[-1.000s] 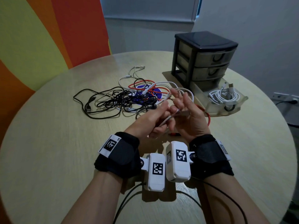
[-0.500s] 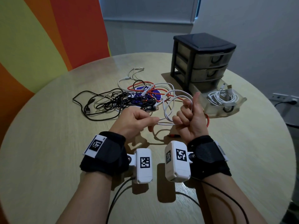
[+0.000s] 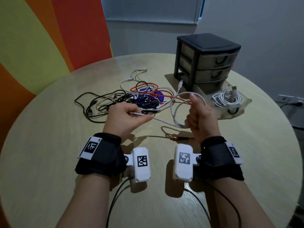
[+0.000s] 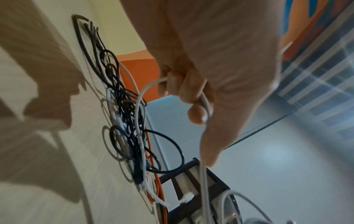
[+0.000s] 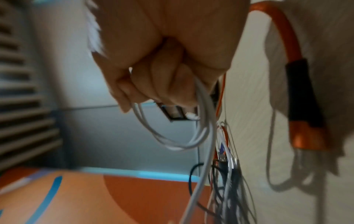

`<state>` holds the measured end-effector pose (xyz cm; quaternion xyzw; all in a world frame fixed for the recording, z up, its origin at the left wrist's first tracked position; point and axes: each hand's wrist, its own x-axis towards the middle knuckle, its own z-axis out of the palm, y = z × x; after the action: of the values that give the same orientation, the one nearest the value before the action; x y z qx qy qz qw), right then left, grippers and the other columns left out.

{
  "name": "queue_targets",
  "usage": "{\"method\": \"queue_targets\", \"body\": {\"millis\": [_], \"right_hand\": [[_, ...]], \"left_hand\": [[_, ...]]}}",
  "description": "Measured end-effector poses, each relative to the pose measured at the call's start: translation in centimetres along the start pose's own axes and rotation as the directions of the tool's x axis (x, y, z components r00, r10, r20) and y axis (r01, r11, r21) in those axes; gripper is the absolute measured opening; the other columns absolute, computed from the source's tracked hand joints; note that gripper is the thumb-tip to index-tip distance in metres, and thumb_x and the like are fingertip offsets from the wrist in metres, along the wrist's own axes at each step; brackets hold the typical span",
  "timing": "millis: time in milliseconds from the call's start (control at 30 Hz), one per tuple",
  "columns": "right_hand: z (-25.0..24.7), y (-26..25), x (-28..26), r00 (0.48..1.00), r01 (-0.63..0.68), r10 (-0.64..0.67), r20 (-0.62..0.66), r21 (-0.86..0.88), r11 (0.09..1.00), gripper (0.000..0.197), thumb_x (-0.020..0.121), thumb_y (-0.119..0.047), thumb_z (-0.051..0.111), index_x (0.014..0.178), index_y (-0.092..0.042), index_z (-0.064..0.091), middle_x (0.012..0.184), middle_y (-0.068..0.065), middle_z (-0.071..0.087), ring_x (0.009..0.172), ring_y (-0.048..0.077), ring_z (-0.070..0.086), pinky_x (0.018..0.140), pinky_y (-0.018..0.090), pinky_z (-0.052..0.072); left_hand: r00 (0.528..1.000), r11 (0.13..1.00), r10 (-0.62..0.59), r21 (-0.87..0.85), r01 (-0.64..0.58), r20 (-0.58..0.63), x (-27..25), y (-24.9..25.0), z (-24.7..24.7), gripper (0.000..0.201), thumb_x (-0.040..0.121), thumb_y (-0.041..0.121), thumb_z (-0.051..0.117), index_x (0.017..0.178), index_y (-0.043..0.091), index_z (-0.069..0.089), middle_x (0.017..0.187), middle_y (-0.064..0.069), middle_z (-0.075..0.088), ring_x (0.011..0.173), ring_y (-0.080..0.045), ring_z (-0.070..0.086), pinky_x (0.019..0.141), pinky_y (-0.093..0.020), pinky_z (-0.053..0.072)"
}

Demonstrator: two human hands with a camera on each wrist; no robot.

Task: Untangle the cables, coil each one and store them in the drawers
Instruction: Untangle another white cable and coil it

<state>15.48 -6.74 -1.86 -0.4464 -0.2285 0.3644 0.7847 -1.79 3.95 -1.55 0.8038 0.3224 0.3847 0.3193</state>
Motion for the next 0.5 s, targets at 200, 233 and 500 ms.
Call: {"method": "queue_targets", "body": {"millis": [200, 233, 500], "right_hand": [[1.2, 0.4, -0.6, 0.996, 0.077, -0.058, 0.061, -0.389, 0.918, 0.043, 0.095, -0.026, 0.052, 0.053, -0.015, 0.055, 0.035, -0.010, 0.028, 0.032, 0.005, 0.022, 0.038, 0.017, 0.021], [1.4, 0.4, -0.8, 0.995, 0.092, -0.062, 0.083, -0.443, 0.892, 0.043, 0.095, -0.026, 0.052, 0.054, -0.015, 0.058, 0.034, -0.010, 0.029, 0.033, 0.004, 0.023, 0.039, 0.017, 0.021], [2.3, -3.2, -0.7, 0.961, 0.228, 0.016, 0.275, -0.828, 0.512, 0.039, 0.092, -0.035, 0.055, 0.063, -0.014, 0.071, 0.039, -0.008, 0.035, 0.036, 0.006, 0.033, 0.042, 0.015, 0.026]], "left_hand": [[0.999, 0.987, 0.016, 0.163, -0.010, -0.034, 0.2, 1.0, 0.7, 0.028, 0.067, 0.033, 0.081, 0.057, 0.014, 0.064, 0.051, 0.005, 0.056, 0.051, -0.007, 0.048, 0.051, -0.021, 0.036], [1.000, 0.975, 0.011, 0.223, -0.007, -0.015, 0.3, 1.2, 0.8, 0.027, 0.069, 0.035, 0.080, 0.058, 0.015, 0.064, 0.053, 0.005, 0.057, 0.054, -0.010, 0.051, 0.052, -0.023, 0.035], [0.933, 0.788, 0.039, 0.564, -0.249, 0.357, 2.2, 5.3, -0.3, 0.017, 0.080, 0.044, 0.067, 0.075, 0.027, 0.064, 0.064, 0.013, 0.053, 0.071, -0.009, 0.050, 0.061, -0.025, 0.034]]}}
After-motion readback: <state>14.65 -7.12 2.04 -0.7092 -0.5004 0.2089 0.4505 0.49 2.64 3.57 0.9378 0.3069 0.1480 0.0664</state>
